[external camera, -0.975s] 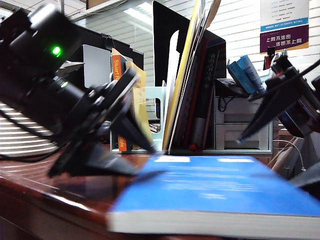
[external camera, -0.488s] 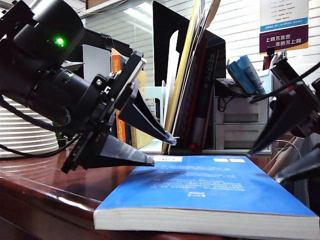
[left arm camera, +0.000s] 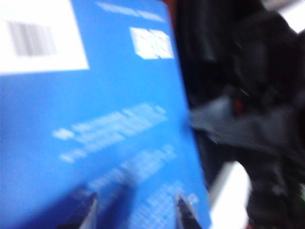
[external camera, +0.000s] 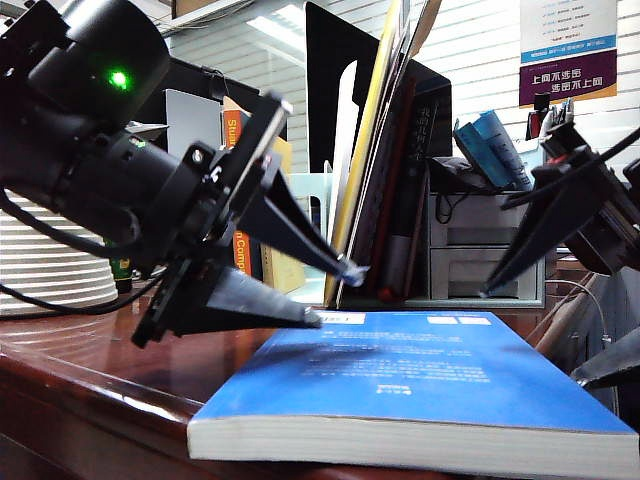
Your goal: Pick up the blue book and put it on the bookshelf.
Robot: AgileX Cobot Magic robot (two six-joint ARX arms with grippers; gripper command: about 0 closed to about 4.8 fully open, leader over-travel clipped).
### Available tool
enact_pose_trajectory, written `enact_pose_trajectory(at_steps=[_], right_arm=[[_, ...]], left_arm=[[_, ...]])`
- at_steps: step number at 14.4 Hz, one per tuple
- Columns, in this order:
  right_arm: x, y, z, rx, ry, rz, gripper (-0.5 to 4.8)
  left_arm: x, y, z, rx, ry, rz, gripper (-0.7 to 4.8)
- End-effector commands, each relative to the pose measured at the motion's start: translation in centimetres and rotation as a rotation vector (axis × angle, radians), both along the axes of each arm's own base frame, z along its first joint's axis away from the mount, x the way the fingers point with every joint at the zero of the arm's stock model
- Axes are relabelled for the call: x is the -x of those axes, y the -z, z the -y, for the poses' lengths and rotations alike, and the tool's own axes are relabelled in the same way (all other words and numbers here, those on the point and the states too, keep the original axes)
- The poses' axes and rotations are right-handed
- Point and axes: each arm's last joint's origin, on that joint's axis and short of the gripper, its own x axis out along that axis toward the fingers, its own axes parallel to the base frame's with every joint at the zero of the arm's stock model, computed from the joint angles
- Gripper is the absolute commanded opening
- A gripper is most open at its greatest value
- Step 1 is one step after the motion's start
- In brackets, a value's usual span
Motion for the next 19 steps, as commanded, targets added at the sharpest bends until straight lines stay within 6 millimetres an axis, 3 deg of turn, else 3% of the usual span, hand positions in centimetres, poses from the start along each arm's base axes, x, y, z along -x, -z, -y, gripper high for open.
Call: enact_pose_trajectory(at_steps=[1,4,8,9,11,16,19], right_arm=[[-0.1,-0.1,0.0,0.011,0.001,0.021,4.04],[-0.1,-0.1,0.0,0.011,0.001,0.021,4.04],[-0.1,-0.1,0.0,0.009,-0.001,0.019,4.04],[-0.1,-0.1,0.0,0.008,-0.001,0.02,4.04],[-0.1,-0.1,0.0,0.008,-0.001,0.02,4.04],[-0.1,-0.1,0.0,0.009,0.0,0.02,4.04],[-0.1,-0.1,0.0,0.01,0.0,0.02,3.99]], left_arm=[[0.3,-0.5,0.5,0.059,0.084,0.006,2.05],[0.1,-1.3,1.2,0.083,0.119,0.032,2.06],[-1.1,-2.9,1.8,0.078,0.021,0.103,2.05],[-1.4,-3.2,1.9,0.064,-0.009,0.114,1.53],[-1.9,-3.2,1.5,0.021,-0.113,0.139,-0.1],[-3.1,-2.0,-1.5,-0.188,-0.355,0.076,-0.06],[-3.0,-1.1,-2.0,-0.276,-0.391,0.029,-0.06]])
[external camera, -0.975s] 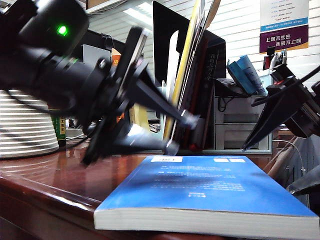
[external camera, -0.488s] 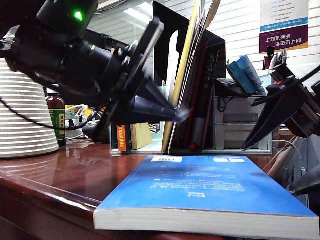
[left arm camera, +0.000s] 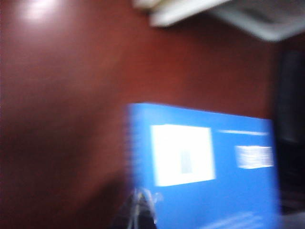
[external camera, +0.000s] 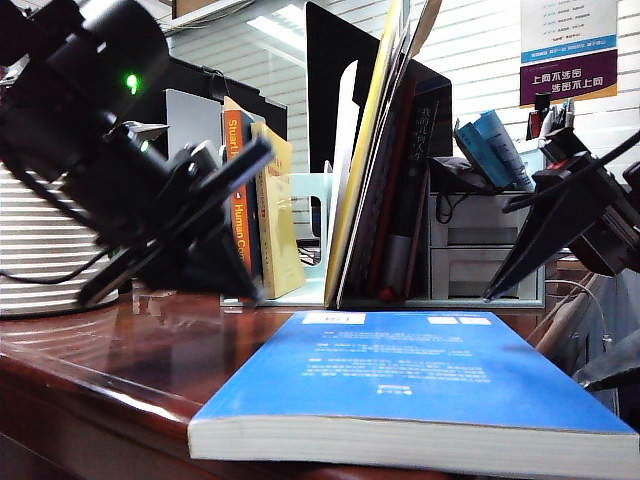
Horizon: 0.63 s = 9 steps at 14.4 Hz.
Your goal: Pick up the blue book and put it on the bookshelf.
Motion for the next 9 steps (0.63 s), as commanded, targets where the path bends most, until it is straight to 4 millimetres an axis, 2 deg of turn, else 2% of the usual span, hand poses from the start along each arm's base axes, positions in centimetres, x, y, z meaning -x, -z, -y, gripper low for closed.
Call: enact_pose_trajectory(at_steps=[1,5,9], right_arm=[[-0.1,-0.2,-0.1,-0.004,-0.008,0.018,3.99],[-0.1,-0.2,-0.1,-0.004,-0.008,0.018,3.99],[-0.1,-0.1,-0.1,-0.002,-0.008,0.02,3.99]], left_arm=[[0.3,0.8,0.2,-0.041,0.01,-0.048,-0.06],[1.0,2.3,1.9,-0.004,0.139,-0.107,-0.06],[1.3,1.8,3.3,0.058,0.221,-0.075,-0.06]])
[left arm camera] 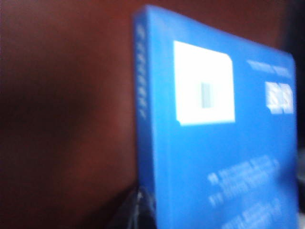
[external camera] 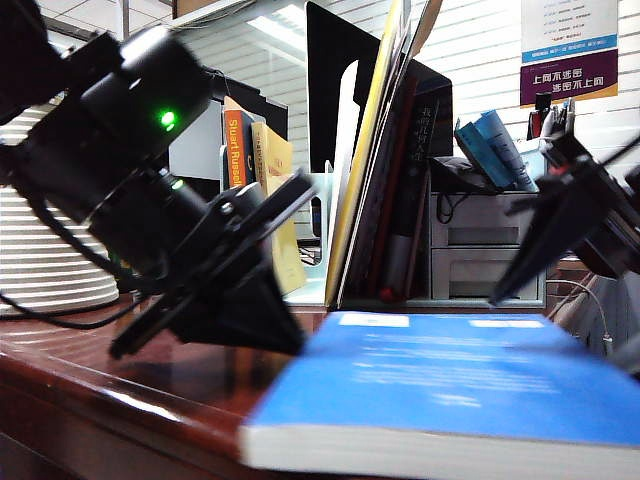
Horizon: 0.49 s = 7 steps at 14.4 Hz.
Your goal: Pick up the blue book and put it on the bookshelf.
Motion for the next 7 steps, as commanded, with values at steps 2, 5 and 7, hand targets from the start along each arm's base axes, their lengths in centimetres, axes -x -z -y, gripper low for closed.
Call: enact_pose_trajectory(at_steps=[2,5,7], right_arm=[[-0.2,-0.2,-0.1,-0.012,-0.015,0.029,2.39],[-0.6,-0.6,-0.2,-0.035,-0.022,0.082,-0.06],[-0.9,-1.3,-0.3,-0.13,-0.034,0.061,-0.06]], left_arm=[[-0.2,-0.9,0.6,0.063,0.049,0.025,-0.06],[-0.3,-1.5,1.0,0.123,0.113,0.058,-0.06],[-0.8,-2.7,0.6,0.147,0.174,0.184,-0.06]])
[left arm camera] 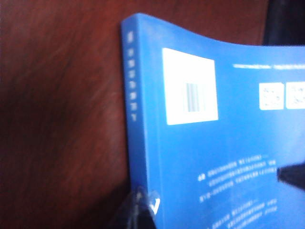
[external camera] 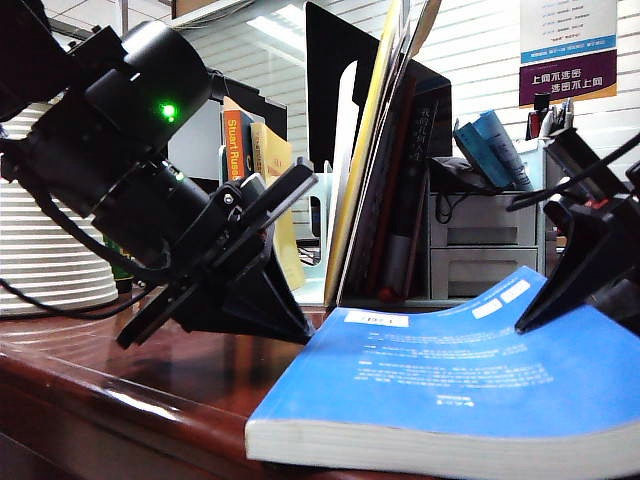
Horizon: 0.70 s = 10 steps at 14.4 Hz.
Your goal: Pick up the blue book and put it on the bookshelf.
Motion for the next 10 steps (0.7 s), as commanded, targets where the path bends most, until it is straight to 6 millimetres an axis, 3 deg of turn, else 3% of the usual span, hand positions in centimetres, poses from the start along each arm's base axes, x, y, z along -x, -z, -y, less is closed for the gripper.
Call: enact_pose_trajectory(at_steps=[1,6,7,8,9,10], right_arm=[[-0.9,-1.6,-0.2,-0.182,-0.01,-0.029,-0.06],[-2.7,-5.6,-0.2,-0.375,-0.042,-0.067,-0.06],[-3.1,-6.4,-0.3,-0.388,-0.034,-0.065,-0.06],[-3.5,-7.2,-0.4,-0.414,-0.05,-0.046,-0.06],[-3.8,-8.1,-0.5,-0.456,-0.076,-0.036,-0.06],[-4.1,-8.7,-0.6,-0.488,-0.082,-0.044,-0.06]], left_arm=[[-0.6,-3.1,0.1,0.124,0.149,0.235,-0.06],[-0.4,-10.3,-4.5,0.163,0.17,0.677,-0.05],[0.0,-11.8,-5.7,0.162,0.224,0.801,0.46],[0.5,-12.9,-6.7,0.146,0.258,0.9,1.9],[1.0,-13.7,-7.6,0.119,0.294,0.987,3.72],[1.5,-14.3,-8.4,0.08,0.318,1.059,4.79]])
